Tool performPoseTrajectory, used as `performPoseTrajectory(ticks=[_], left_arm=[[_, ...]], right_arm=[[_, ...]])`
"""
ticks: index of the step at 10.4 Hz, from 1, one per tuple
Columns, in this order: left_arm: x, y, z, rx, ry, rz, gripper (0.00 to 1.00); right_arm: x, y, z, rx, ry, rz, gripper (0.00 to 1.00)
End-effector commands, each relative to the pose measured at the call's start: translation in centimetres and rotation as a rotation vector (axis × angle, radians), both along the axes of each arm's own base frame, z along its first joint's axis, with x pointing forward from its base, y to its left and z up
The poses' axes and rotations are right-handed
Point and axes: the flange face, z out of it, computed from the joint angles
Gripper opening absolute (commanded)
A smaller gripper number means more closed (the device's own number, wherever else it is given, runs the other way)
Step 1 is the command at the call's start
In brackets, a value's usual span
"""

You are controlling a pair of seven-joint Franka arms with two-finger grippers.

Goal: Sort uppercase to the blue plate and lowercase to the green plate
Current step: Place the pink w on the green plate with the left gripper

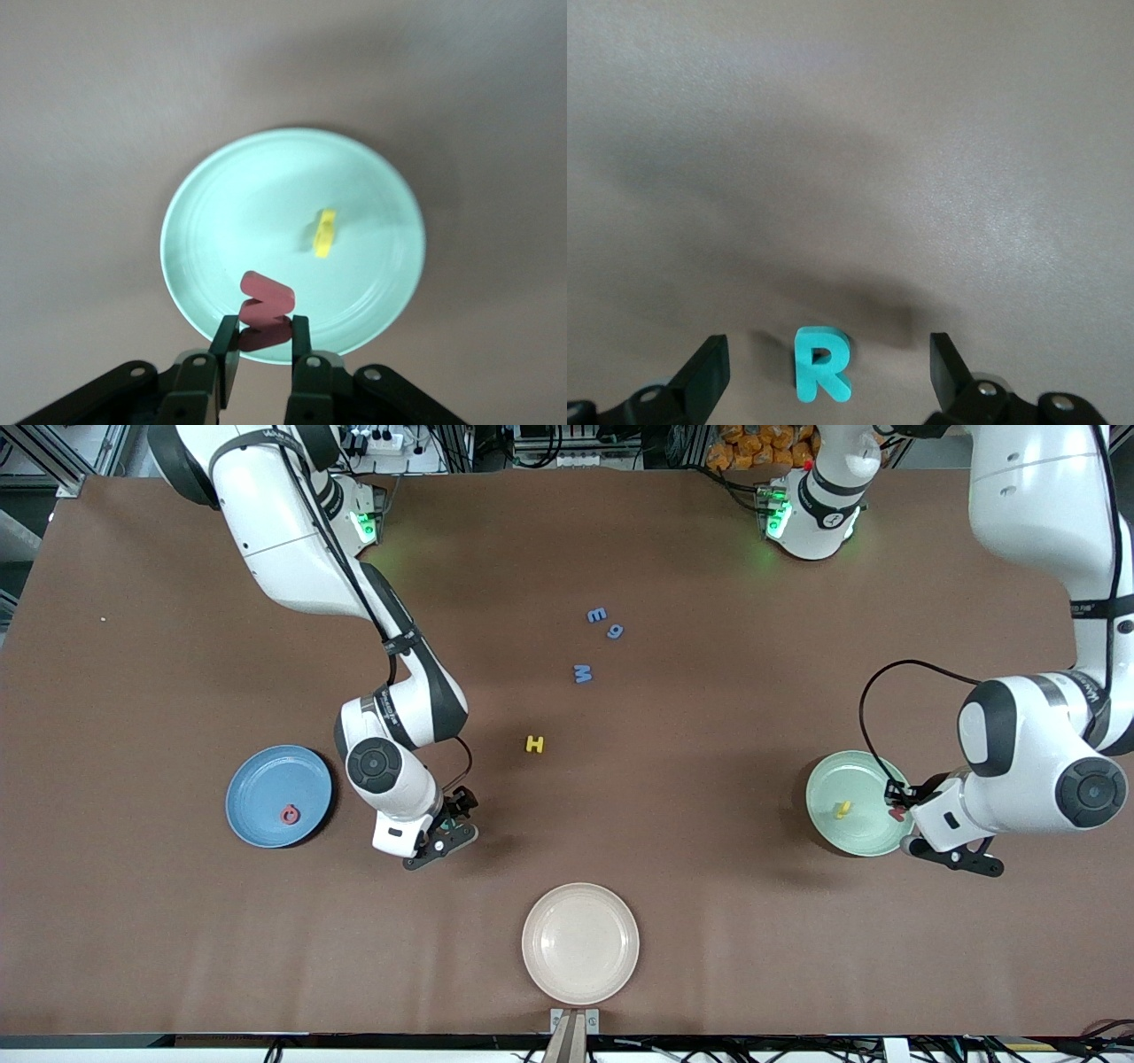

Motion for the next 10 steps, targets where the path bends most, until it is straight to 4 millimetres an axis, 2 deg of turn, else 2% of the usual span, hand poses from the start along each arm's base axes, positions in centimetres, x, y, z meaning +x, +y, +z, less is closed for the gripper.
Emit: performPoseTrajectory(ticks=[1, 3, 4, 5, 6, 7, 9, 10], left_arm=[[0.4, 0.0, -1.2, -0.011, -0.013, -0.006, 1.00], [0.7, 0.0, 0.5, -0.012, -0.040, -0.009, 1.00], [1.1, -0.1, 2.9, -0.018, -0.078, -0.009, 1.00], [0.9, -0.2, 5.5, -0.024, -0.104, -0.008, 1.00], [0.5, -1.3, 8.0, -0.034, -0.120, -0.012, 1.00], [0.2, -2.1, 9.5, -0.046, -0.133, -0.011, 1.00], [-0.7, -7.3, 10.4, -0.061, -0.122, 0.048, 1.00], [-1.4, -10.7, 10.4, -0.045, -0.096, 0.114, 1.00]], right_arm=[[0.1, 0.0, -0.6, 0.002, 0.006, -0.004, 1.00], [0.0, 0.0, -0.8, 0.001, 0.009, -0.008, 1.00], [-0.1, -0.2, -1.0, 0.000, 0.013, -0.011, 0.65], [-0.2, -0.3, -1.1, 0.000, 0.016, -0.015, 0.12], [-0.3, -0.6, -1.4, -0.003, 0.022, -0.017, 0.00], [-0.4, -0.7, -1.6, -0.005, 0.026, -0.010, 0.00], [-0.4, -0.7, -1.4, -0.004, 0.025, -0.010, 0.00], [-0.3, -0.8, -1.0, -0.001, 0.021, -0.016, 0.00]])
